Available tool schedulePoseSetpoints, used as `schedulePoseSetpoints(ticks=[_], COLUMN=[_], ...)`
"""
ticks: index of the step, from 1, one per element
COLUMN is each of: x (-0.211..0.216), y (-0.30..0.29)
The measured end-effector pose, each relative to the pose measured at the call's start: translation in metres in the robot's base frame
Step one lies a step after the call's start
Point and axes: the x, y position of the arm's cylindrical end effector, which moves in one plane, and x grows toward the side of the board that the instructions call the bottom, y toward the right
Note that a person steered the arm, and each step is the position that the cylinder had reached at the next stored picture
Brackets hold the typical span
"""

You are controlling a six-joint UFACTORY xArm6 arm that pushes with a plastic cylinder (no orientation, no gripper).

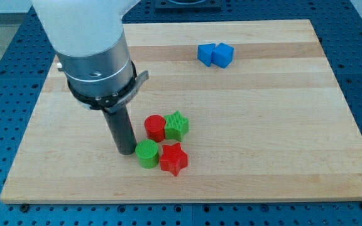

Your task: Push the green circle into the red star

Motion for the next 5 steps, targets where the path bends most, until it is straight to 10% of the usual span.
schedulePoseSetpoints(ticks=[5], x=[0.017], y=[0.129])
